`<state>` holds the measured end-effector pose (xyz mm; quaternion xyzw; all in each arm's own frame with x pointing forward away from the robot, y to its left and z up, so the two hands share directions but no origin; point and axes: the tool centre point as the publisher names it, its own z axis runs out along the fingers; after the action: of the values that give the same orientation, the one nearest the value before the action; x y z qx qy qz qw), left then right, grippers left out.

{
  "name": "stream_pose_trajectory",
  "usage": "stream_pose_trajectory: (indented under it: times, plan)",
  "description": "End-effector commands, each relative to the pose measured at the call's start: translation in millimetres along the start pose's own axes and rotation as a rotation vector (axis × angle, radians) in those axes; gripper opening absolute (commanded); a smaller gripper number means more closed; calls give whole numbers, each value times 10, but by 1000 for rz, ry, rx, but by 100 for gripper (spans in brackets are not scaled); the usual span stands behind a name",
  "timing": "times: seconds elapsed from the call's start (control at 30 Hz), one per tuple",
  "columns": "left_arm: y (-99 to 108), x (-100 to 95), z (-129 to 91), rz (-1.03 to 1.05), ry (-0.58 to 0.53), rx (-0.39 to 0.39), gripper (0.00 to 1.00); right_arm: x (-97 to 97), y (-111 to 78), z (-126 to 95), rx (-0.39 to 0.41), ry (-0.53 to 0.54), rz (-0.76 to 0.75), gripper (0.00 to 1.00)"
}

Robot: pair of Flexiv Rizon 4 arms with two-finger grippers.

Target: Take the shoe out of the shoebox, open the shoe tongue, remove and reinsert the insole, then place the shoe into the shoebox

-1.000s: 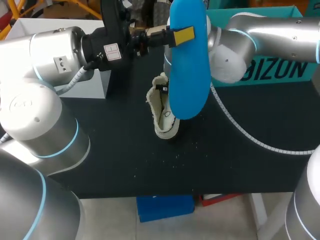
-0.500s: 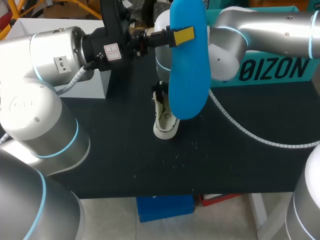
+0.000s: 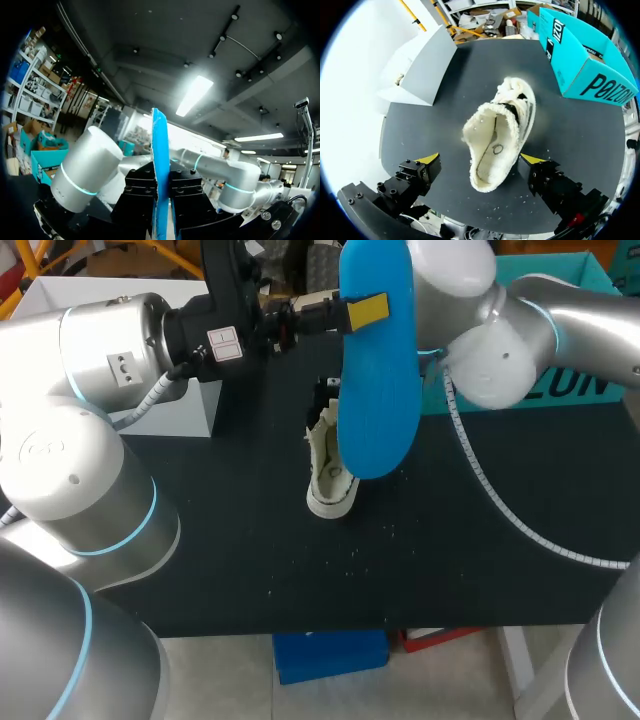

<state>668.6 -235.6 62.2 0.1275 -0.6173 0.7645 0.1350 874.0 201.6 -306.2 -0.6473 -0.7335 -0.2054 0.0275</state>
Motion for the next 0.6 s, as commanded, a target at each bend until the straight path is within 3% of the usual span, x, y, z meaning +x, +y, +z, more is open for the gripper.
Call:
stream_pose_trajectory:
  times: [0.03,0.37,0.53,0.6]
  plan:
    - [5,-4,27,1,-3,2,0,-70,-5,-48,116,397,-105,100]
    - [5,-4,27,1,-3,2,0,-70,-5,-48,116,397,-105,100]
    - [5,-4,27,1,-3,2,0,-184,-22,-244,24,562,29,100]
    - [5,-4,27,1,-3,2,0,-199,-8,-305,-10,560,45,100]
